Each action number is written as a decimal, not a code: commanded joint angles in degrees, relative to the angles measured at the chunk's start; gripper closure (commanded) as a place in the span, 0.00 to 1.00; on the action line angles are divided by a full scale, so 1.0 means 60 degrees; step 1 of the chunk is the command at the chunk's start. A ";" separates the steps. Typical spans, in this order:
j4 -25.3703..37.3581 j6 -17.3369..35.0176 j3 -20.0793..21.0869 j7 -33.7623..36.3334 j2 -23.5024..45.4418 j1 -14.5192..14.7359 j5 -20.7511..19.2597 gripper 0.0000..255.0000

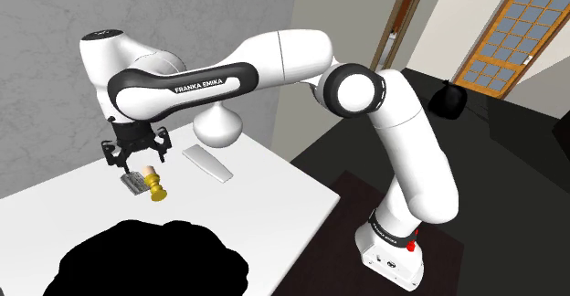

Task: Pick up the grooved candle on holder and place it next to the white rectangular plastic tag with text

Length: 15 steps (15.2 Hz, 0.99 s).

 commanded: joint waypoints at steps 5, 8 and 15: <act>0.0565 -0.0593 0.0030 -0.0083 -0.0063 0.0107 0.0057 0.00; 0.1197 -0.1175 0.0038 -0.0163 -0.0050 0.0246 0.0084 0.00; 0.1192 -0.1171 0.0038 -0.0163 -0.0052 0.0245 0.0085 0.00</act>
